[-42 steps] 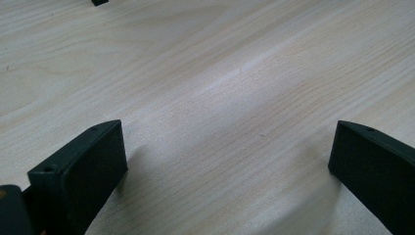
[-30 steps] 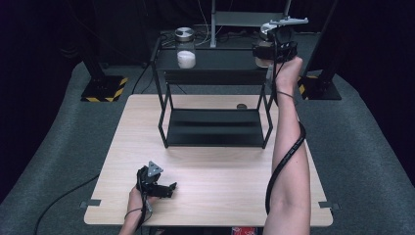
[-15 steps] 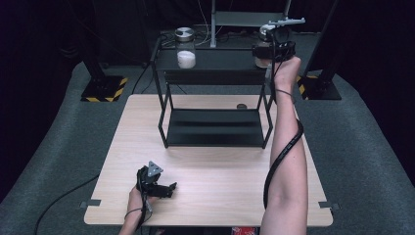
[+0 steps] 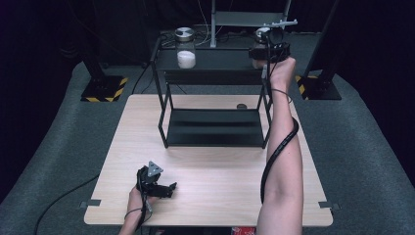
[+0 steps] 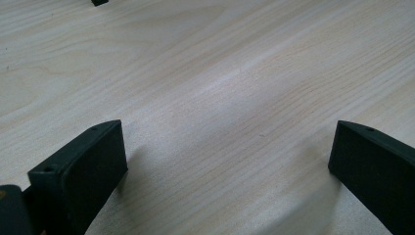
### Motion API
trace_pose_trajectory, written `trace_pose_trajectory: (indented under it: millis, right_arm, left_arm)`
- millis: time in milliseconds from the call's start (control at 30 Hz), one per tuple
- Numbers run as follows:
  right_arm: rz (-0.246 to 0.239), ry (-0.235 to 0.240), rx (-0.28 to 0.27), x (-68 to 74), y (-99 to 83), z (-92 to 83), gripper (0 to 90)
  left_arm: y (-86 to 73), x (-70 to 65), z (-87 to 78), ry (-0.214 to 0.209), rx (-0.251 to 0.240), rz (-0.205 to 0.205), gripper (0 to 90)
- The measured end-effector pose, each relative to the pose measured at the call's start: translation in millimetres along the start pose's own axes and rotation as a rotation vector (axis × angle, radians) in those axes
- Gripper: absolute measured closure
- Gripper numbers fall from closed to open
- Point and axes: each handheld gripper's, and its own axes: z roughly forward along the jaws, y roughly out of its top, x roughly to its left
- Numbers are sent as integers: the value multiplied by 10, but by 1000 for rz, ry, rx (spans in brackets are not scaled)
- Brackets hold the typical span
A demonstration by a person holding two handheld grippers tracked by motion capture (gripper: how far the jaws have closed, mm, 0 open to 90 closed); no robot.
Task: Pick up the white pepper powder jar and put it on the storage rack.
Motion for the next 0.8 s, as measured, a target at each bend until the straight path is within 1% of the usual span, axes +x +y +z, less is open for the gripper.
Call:
trace_pose_trajectory:
  millis: [133,267,433,800]
  right_arm:
    - [26,16,15,-49,30,14,302]
    - [70,31,17,-112,21,25,303]
    - [68,34,34,-122,59,24,303]
    - [67,28,39,-105,72,22,302]
  left_arm:
    - [-1,0,0,0,0,-1,2]
    - [-1,-1,0,0,0,-1,2]
    - [0,-1,0,0,0,-1,2]
    - [-1,-1,0,0,0,-1,2]
